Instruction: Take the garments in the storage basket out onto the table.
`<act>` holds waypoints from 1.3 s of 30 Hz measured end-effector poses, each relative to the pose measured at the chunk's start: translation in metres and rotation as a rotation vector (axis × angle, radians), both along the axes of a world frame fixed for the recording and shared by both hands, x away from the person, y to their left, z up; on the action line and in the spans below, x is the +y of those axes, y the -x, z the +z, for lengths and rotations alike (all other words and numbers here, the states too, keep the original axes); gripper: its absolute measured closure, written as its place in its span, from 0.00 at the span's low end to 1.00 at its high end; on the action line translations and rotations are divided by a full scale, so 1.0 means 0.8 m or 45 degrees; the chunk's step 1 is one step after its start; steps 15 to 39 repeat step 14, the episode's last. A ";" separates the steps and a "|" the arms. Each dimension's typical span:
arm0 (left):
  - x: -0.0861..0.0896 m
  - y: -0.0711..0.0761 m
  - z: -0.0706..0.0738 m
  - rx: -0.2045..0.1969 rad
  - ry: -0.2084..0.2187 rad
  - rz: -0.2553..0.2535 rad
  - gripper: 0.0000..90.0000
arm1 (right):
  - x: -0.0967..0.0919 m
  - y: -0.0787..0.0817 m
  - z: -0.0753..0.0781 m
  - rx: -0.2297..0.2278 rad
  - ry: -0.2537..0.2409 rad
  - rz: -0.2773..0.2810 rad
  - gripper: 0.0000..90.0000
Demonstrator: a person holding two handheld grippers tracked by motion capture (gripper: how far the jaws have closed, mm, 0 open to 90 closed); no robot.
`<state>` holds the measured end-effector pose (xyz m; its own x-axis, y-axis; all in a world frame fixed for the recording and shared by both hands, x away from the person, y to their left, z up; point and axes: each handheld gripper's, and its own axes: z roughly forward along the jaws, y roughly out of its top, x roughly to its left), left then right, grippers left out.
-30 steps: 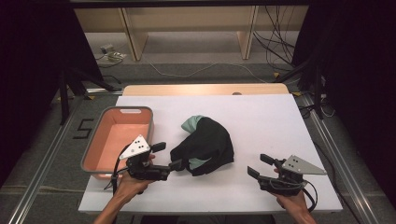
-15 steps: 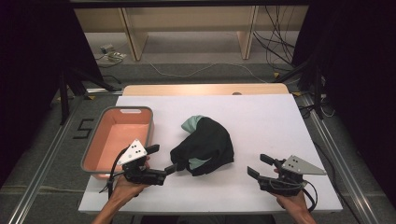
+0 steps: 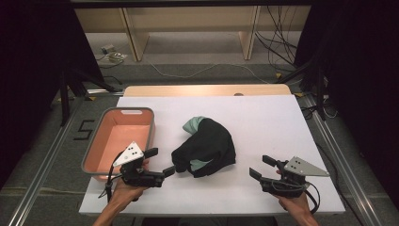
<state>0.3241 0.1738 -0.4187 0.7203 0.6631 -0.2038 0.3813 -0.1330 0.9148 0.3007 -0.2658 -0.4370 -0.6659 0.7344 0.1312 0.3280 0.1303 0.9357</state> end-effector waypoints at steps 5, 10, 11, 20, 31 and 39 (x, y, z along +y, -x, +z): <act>0.001 -0.001 0.000 -0.001 0.006 0.005 0.05 | 0.000 -0.001 0.000 -0.009 0.004 0.000 0.33; 0.002 -0.001 0.001 -0.006 0.011 0.009 0.05 | 0.000 -0.001 0.000 -0.006 0.003 -0.001 0.33; 0.001 -0.001 0.001 -0.007 0.009 0.010 0.05 | 0.000 -0.001 0.000 -0.007 0.004 -0.001 0.33; 0.001 -0.001 0.001 -0.007 0.007 0.010 0.05 | 0.000 -0.001 0.000 -0.005 0.004 -0.001 0.33; 0.001 -0.001 0.001 -0.007 0.007 0.010 0.05 | 0.000 -0.001 0.000 -0.005 0.004 -0.001 0.33; 0.001 -0.001 0.001 -0.007 0.007 0.010 0.05 | 0.000 -0.001 0.000 -0.005 0.004 -0.001 0.33</act>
